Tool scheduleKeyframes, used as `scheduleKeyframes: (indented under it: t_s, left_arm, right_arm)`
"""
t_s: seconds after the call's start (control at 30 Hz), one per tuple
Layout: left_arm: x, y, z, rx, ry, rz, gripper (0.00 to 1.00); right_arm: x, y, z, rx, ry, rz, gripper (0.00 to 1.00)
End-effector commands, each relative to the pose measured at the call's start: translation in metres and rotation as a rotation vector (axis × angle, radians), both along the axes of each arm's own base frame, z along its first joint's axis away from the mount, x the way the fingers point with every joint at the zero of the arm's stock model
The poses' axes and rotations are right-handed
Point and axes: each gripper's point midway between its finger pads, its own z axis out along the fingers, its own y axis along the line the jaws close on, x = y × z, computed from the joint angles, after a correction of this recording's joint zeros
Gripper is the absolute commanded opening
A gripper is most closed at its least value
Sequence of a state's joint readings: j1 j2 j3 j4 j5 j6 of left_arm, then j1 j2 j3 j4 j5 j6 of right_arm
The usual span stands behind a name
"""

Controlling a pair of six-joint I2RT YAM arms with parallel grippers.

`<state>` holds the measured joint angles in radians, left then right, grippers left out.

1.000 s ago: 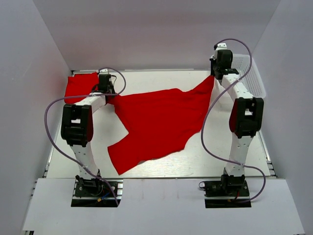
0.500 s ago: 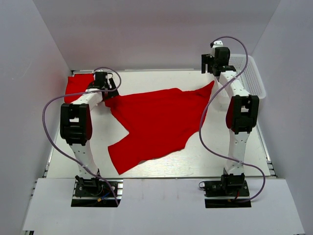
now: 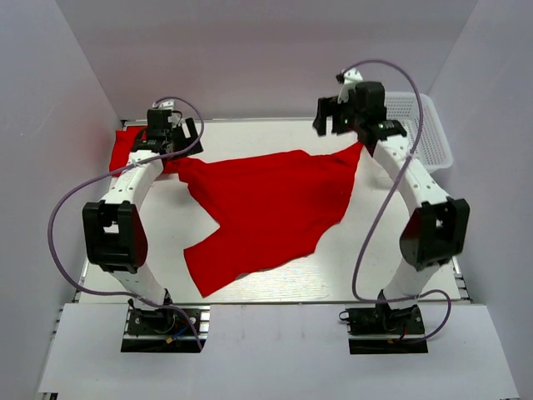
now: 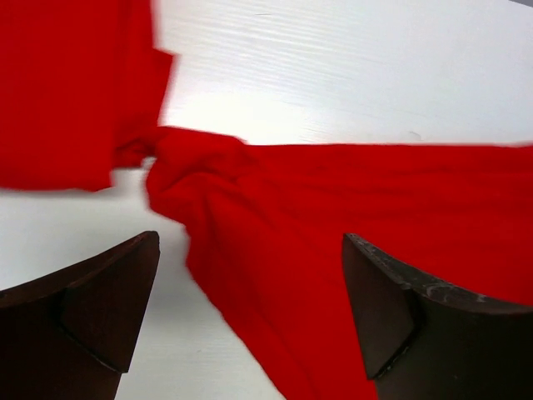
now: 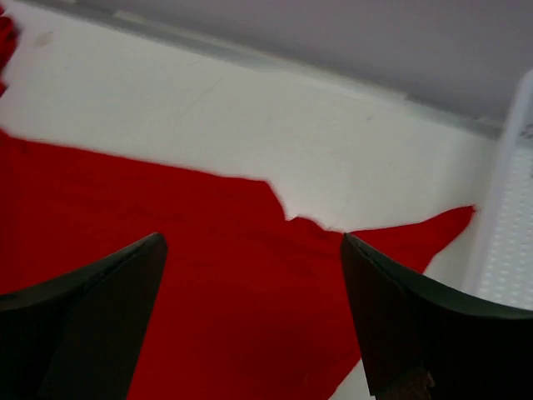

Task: Fold and stack the t-shirts
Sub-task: Flatten out the tshirt

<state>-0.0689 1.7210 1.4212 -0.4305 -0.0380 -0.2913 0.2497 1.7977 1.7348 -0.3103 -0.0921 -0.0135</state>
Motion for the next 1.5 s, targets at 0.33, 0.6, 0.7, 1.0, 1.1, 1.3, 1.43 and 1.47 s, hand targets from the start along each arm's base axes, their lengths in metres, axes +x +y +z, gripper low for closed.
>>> scheduleKeyframes:
  t_s: [0.33, 0.6, 0.7, 1.0, 1.1, 1.3, 1.43, 1.47]
  left_arm:
    - [0.002, -0.112, -0.081, -0.214, 0.141, -0.448, 1.0]
    - [-0.026, -0.11, -0.128, -0.195, 0.26, -0.416, 1.0]
    - [-0.046, -0.112, -0.142, -0.209, 0.297, -0.407, 1.0]
    - [-0.138, -0.145, -0.16, -0.309, 0.44, -0.437, 1.0]
    - [-0.177, -0.166, -0.158, -0.366, 0.48, -0.471, 1.0]
    - [-0.227, -0.207, -0.141, -0.402, 0.504, -0.594, 1.0]
    - [-0.22, -0.247, -0.102, -0.42, 0.43, -0.762, 1.0]
    - [-0.22, -0.249, -0.098, -0.403, 0.431, -0.771, 1.0]
  right_arm:
    - [-0.179, 0.084, -0.158, 0.169, 0.568, 0.234, 0.9]
    - [-0.194, 0.064, -0.214, 0.108, 0.682, 0.09, 0.9]
    - [-0.194, 0.058, -0.238, 0.088, 0.739, 0.036, 0.9]
    - [-0.159, 0.007, -0.269, 0.021, 0.758, -0.255, 0.9]
    - [-0.136, -0.018, -0.274, 0.02, 0.745, -0.347, 0.9]
    - [-0.064, -0.048, -0.254, 0.017, 0.656, -0.405, 0.9]
    - [-0.028, -0.066, -0.237, -0.025, 0.619, -0.396, 0.9]
    - [-0.027, -0.066, -0.239, -0.037, 0.632, -0.382, 0.9]
